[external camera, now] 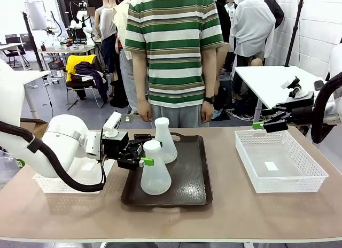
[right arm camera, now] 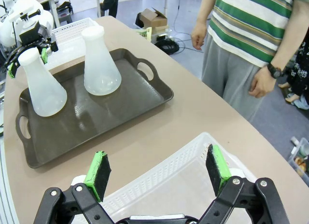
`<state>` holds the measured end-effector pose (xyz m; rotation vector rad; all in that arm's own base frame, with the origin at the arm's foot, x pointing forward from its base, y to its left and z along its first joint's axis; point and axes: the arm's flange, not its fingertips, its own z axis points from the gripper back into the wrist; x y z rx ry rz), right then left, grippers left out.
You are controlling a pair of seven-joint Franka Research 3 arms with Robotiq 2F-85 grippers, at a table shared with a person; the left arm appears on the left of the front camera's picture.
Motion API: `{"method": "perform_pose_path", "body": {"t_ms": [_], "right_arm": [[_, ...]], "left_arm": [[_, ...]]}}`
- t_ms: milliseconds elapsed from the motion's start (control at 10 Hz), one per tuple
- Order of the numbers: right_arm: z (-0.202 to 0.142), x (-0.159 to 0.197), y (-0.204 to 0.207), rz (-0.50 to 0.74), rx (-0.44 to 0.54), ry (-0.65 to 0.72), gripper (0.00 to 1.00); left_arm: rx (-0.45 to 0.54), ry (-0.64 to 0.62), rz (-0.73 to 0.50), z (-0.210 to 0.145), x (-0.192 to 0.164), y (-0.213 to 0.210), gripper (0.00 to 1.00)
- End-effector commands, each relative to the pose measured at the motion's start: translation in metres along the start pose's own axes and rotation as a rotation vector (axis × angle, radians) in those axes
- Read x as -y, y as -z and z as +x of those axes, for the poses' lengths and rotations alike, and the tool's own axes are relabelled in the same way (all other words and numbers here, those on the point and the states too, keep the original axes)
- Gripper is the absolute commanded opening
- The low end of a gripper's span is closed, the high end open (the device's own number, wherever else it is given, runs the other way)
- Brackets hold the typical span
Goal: Prepare the laboratory tools.
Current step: Place the picked Big flask upright in the Handle tray as directed by the person.
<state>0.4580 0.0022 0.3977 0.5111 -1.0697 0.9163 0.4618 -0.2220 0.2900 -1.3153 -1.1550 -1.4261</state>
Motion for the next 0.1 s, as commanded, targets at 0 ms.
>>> {"method": "perform_pose_path", "body": {"t_ms": [0], "right_arm": [[-0.0002, -0.0002, 0.0003, -0.008, -0.011, -0.003, 1.0]], "left_arm": [[0.0, 0.005, 0.0, 0.0009, -0.0004, 0.0001, 1.0]]}}
